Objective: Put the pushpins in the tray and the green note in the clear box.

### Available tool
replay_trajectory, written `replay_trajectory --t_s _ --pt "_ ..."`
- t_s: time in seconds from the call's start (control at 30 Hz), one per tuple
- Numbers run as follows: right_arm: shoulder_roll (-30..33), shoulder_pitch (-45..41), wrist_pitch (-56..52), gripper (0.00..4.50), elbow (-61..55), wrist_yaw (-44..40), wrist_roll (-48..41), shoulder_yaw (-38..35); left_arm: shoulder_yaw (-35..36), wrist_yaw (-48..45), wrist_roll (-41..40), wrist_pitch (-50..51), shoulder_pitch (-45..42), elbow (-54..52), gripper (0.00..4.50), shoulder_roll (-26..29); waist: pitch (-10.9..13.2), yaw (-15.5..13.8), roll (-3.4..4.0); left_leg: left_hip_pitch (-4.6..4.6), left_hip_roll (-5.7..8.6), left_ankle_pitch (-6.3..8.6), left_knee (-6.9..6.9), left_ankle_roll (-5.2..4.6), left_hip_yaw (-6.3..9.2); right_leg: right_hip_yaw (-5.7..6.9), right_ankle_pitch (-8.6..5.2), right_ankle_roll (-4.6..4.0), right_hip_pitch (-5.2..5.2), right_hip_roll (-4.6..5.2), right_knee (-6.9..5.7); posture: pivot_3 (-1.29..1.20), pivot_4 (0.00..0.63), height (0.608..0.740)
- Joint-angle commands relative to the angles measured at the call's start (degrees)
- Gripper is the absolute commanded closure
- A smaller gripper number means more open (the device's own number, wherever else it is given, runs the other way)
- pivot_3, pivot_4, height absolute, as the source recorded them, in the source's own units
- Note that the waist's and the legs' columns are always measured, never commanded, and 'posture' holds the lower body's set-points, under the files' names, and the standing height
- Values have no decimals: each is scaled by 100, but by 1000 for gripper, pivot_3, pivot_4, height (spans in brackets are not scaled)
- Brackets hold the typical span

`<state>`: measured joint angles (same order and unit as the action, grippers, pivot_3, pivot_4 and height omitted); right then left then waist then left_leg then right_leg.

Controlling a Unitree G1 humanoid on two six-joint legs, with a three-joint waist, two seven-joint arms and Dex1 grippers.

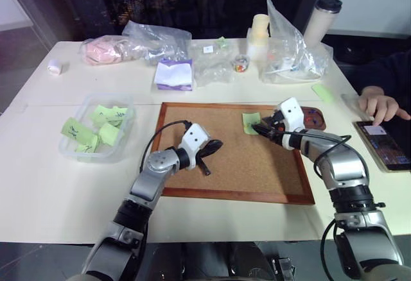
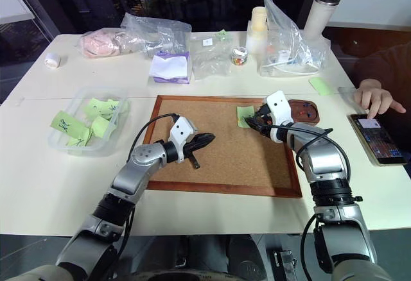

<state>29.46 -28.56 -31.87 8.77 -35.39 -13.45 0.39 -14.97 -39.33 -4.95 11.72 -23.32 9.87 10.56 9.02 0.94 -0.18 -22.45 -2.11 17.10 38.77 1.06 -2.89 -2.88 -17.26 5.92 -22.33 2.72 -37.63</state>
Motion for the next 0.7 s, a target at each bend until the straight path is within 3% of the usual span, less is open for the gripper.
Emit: replay_trajectory --t_s 0.03,0.07,0.13,0.23,0.27,0.7 --pt "-41 -197 195 2273 80 -53 48 -20 -89 45 133 88 188 205 4500 63 0 1 0 0 0 0 0 0 0 0 0 0 0 0 0 0 150 740" --pt "-45 -213 221 2273 129 -60 61 -19 -87 51 133 87 186 206 4500 64 0 2 0 0 0 0 0 0 0 0 0 0 0 0 0 0 150 740" --pt "-53 -232 247 2824 186 -103 59 -17 -71 66 135 75 167 228 4500 72 0 0 0 0 0 0 0 0 0 0 0 0 0 0 0 0 150 740" --pt "-56 -231 298 4171 236 -148 106 12 -43 80 126 70 121 273 4500 81 0 1 0 0 0 0 -1 0 0 0 0 0 0 0 1 0 150 740" --pt "-54 -228 326 4397 244 -160 125 22 -42 82 124 69 116 279 4500 83 0 4 0 0 0 0 -1 0 0 0 0 0 0 0 1 0 150 740" --pt "73 -368 107 4397 -134 -80 -42 -342 -229 38 205 154 178 420 4500 44 0 -1 0 0 -2 0 -2 0 0 0 0 0 0 2 1 0 150 740"
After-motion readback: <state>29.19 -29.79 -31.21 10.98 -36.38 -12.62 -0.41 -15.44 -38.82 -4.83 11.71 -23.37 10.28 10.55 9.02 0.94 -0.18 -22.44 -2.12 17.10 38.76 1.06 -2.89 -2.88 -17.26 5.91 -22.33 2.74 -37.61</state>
